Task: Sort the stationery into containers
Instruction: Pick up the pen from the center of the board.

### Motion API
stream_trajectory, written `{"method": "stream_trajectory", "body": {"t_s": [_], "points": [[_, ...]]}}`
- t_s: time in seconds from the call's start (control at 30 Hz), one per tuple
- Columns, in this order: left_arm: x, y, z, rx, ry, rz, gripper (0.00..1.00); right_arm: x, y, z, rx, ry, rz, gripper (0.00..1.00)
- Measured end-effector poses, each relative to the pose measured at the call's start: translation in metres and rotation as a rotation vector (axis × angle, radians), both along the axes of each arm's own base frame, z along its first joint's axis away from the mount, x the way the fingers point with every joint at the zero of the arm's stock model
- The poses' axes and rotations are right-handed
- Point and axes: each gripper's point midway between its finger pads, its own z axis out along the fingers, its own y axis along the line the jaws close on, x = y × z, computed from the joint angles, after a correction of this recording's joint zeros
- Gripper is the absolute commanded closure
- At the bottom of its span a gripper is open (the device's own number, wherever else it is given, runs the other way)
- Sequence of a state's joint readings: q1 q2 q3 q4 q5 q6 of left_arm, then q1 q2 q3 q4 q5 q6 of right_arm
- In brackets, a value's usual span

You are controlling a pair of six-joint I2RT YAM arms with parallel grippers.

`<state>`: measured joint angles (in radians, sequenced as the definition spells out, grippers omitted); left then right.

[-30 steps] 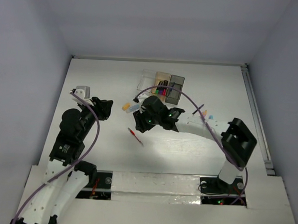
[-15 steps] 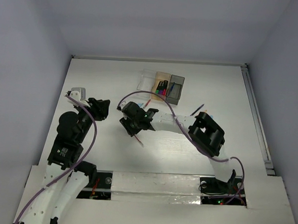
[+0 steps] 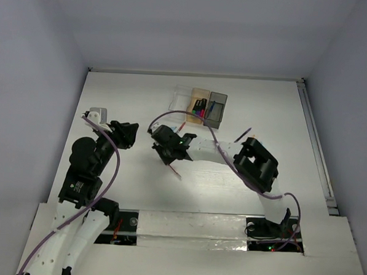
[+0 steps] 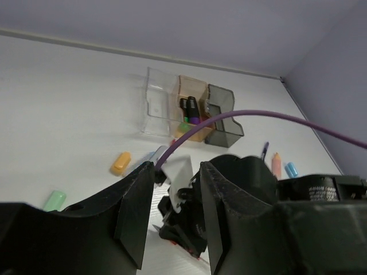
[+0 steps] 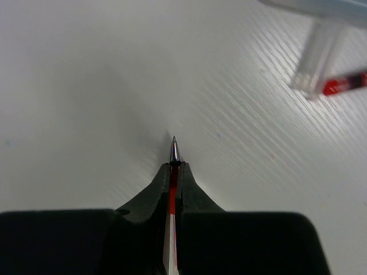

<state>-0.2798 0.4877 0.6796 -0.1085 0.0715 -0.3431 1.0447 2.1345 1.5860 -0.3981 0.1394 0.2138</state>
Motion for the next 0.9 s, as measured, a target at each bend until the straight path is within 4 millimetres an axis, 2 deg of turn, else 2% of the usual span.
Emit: {"method": "stream_trajectory", "body": {"t_s": [0.07,0.17,0.27,0.33,0.37,0.43,0.5,0.57,0.73,0.9], "points": [[-0.002,-0.007,0.003,-0.007,-0.008,-0.039,0.66,0.002,-0.015,0.009,0.019,0.005,-0.032,1.0],[-0.005,-0.023,0.006,-0.024,-0.017,-0.13,0.66,0.019,-0.046,0.05,0.138,-0.013,-0.12,1.0],[-0.006,-0.042,0.008,-0.043,-0.019,-0.239,0.66,0.041,-0.07,0.125,0.368,-0.099,-0.21,1.0],[-0.007,-0.055,0.005,-0.053,-0.007,-0.317,0.66,0.046,-0.074,0.182,0.542,-0.171,-0.226,1.0],[-0.007,-0.061,0.002,-0.059,0.005,-0.348,0.66,0.044,-0.071,0.214,0.65,-0.21,-0.213,1.0],[-0.009,-0.071,-0.002,-0.07,0.023,-0.413,0.65,0.03,-0.063,0.261,0.819,-0.246,-0.17,1.0],[-0.011,-0.079,-0.005,-0.082,0.034,-0.466,0.64,0.02,-0.057,0.287,0.932,-0.256,-0.135,1.0],[-0.015,-0.086,-0.01,-0.094,0.05,-0.513,0.63,0.012,-0.049,0.297,1.012,-0.242,-0.109,1.0],[-0.023,-0.093,-0.005,-0.114,0.035,-0.578,0.61,0.007,-0.037,0.287,1.085,-0.169,-0.096,1.0],[-0.026,-0.098,0.001,-0.124,0.016,-0.616,0.61,0.004,-0.031,0.298,1.167,-0.143,-0.078,1.0]]}}
